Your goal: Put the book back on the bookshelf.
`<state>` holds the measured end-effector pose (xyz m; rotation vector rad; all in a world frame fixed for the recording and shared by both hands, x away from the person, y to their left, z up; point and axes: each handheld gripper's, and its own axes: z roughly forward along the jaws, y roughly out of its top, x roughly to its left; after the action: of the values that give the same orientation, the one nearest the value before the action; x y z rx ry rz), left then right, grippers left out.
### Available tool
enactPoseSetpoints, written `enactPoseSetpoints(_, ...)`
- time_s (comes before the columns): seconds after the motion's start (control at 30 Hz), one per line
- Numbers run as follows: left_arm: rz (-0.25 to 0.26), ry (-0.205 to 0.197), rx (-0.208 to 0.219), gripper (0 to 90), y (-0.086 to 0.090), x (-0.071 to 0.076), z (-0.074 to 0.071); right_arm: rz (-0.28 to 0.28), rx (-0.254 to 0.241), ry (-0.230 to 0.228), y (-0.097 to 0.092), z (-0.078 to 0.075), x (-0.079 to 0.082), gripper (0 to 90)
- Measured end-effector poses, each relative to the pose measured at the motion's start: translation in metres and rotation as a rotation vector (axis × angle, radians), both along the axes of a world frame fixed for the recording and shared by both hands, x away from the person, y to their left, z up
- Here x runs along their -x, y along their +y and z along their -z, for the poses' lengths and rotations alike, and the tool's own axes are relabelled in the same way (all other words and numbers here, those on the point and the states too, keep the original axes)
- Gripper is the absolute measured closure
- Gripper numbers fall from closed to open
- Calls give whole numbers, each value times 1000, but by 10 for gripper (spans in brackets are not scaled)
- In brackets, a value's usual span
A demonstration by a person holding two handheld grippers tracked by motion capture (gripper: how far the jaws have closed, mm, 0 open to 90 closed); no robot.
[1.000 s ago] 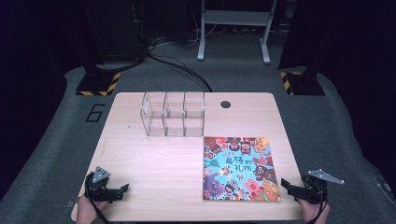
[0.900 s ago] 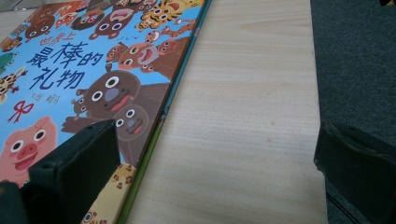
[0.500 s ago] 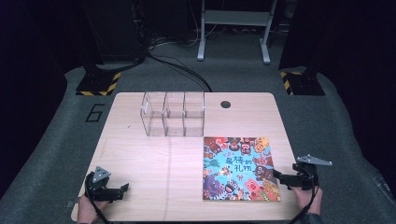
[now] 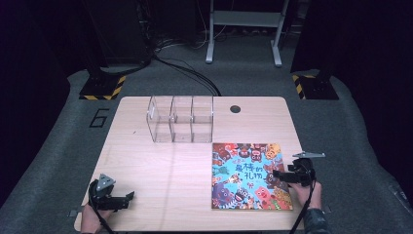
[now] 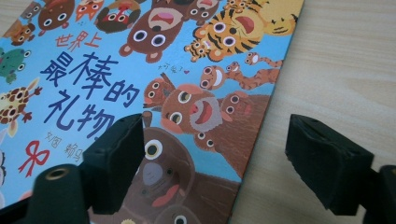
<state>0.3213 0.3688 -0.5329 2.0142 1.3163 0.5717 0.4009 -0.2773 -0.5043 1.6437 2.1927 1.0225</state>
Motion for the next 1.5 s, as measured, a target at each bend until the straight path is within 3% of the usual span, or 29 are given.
enactPoseSetpoints(0.13,-3,-6,3,0,0,0,1,-18,28,11,2,4,-5,356)
enactPoseSetpoints(0.23,-3,-6,2,0,0,0,1,-19,43,10,4,3,-5,371)
enactPoseSetpoints(0.37,-3,-6,2,0,0,0,0,20,12,17,3,4,-1,432)
enactPoseSetpoints(0.43,-3,-6,2,0,0,0,0,4,20,-3,1,5,-1,438)
enactPoseSetpoints(0.47,0,-1,1,0,0,0,0,13,6,14,2,4,1,449)
enactPoseSetpoints(1.0,1,1,-1,0,0,0,0,-33,5,-16,22,6,6,459)
enactPoseSetpoints(1.5,2,7,0,0,0,0,-1,-85,5,-7,46,6,9,466)
